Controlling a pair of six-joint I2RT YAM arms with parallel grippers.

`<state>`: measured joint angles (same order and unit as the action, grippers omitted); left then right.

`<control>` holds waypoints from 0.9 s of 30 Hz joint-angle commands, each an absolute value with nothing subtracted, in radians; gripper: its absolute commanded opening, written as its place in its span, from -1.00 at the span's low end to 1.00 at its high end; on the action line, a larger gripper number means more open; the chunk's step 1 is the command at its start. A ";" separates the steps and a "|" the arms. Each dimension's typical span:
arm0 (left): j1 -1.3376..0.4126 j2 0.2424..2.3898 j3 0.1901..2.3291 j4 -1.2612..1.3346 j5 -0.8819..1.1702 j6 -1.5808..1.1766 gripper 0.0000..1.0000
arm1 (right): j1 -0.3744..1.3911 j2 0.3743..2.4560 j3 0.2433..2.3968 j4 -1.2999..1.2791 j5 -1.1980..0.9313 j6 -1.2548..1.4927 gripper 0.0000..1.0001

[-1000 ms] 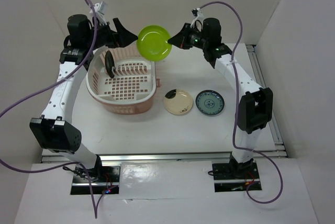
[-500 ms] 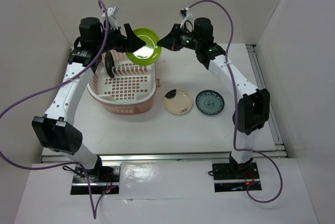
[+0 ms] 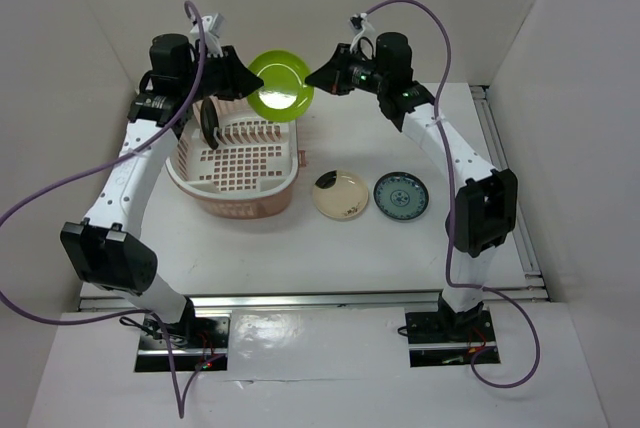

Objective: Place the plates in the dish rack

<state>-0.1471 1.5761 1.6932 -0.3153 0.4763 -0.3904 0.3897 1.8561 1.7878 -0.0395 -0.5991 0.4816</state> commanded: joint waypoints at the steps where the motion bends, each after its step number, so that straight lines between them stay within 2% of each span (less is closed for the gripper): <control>1: -0.141 1.545 1.695 -0.290 0.495 -0.371 -0.34 | 0.382 1.822 1.792 -0.003 -0.607 0.485 -1.00; 3: -0.141 1.545 1.695 -0.290 0.495 -0.371 -0.65 | 0.382 1.822 1.792 -0.003 -0.607 0.485 -1.00; 4: -0.141 1.545 1.695 -0.290 0.495 -0.371 -1.00 | 0.382 1.822 1.783 0.006 -0.617 0.485 -1.00; 6: -0.141 1.545 1.704 -0.290 0.495 -0.371 -1.00 | 0.382 1.822 1.773 0.020 -0.630 0.485 -0.92; 7: -0.141 1.545 1.704 -0.290 0.495 -0.371 -1.00 | 0.382 1.822 1.773 0.020 -0.630 0.485 -0.61; 8: -0.141 1.545 1.715 -0.290 0.474 -0.371 -1.00 | 0.382 1.822 1.773 0.029 -0.630 0.494 -0.02; 9: -0.141 1.545 1.724 -0.290 0.456 -0.371 -1.00 | 0.382 1.822 1.773 0.029 -0.630 0.494 0.78; 10: -0.141 1.536 1.724 -0.290 0.427 -0.362 -1.00 | 0.382 1.822 1.773 0.029 -0.630 0.494 1.00; 13: -0.141 1.499 1.733 -0.313 0.251 -0.353 -1.00 | 0.371 1.822 1.773 0.000 -0.592 0.485 1.00; 17: -0.152 1.467 1.746 -0.334 -0.114 -0.319 -1.00 | 0.336 1.813 1.764 -0.041 -0.514 0.459 1.00; 27: -0.241 1.592 1.778 -0.389 -0.518 -0.221 -1.00 | 0.313 1.795 1.675 -0.029 -0.495 0.503 1.00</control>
<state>-0.1978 1.5417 1.7252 -0.4057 -0.3397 -0.2653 0.3050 1.8526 1.6981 -0.0517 -0.4885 0.4820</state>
